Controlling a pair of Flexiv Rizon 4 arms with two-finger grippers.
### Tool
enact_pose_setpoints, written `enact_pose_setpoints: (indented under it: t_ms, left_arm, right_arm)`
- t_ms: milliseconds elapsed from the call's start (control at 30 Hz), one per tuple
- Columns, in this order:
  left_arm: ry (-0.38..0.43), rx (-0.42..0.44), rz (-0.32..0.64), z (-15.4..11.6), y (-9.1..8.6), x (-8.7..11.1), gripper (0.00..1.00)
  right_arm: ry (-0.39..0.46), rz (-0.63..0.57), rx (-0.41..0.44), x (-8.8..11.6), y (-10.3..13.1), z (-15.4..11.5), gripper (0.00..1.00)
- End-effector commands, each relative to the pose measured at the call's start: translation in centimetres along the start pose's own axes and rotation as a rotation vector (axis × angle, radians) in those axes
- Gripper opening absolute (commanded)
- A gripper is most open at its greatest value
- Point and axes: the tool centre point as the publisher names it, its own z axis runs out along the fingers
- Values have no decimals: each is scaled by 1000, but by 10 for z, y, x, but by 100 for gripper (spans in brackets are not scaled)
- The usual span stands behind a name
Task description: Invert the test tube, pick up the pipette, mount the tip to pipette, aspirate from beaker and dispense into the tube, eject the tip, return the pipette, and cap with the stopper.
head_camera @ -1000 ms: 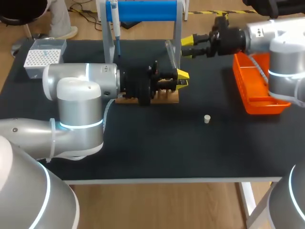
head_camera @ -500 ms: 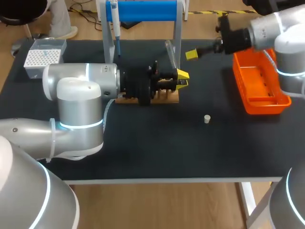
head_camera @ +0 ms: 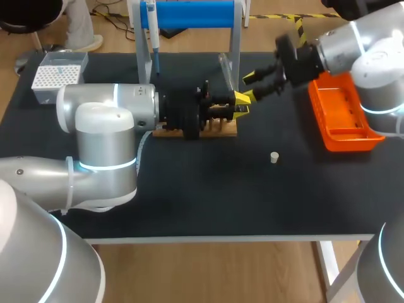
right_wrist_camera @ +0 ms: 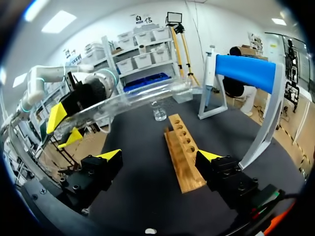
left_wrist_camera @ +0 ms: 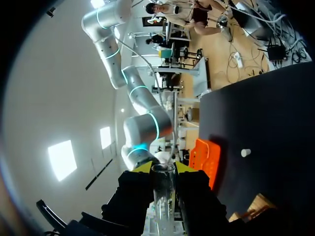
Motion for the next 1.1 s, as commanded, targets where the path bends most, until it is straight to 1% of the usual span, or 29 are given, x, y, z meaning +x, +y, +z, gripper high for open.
enact_pose_setpoints:
  t_ms: [33,167,400,467,733,1100]
  left_arm:
    - [5,-2,0,1,0,-1,0]
    - [5,-2,0,1,0,-1,0]
    - [5,-2,0,1,0,-1,0]
    - [5,-2,0,1,0,-1,0]
    - [5,-2,0,1,0,-1,0]
    - [5,-2,0,1,0,-1,0]
  right_arm:
    - [15,-7,8,-9,-6,0,100]
    - [9,-33,14,-14,-12,0,100]
    - [-36,-140,4,-18,-17,0,100]
    - [-34,-156,6,-19,-19,0,100]
    - [-27,-154,1,-22,-28,-1,100]
    - [-37,-165,-9,-24,-33,-5,100]
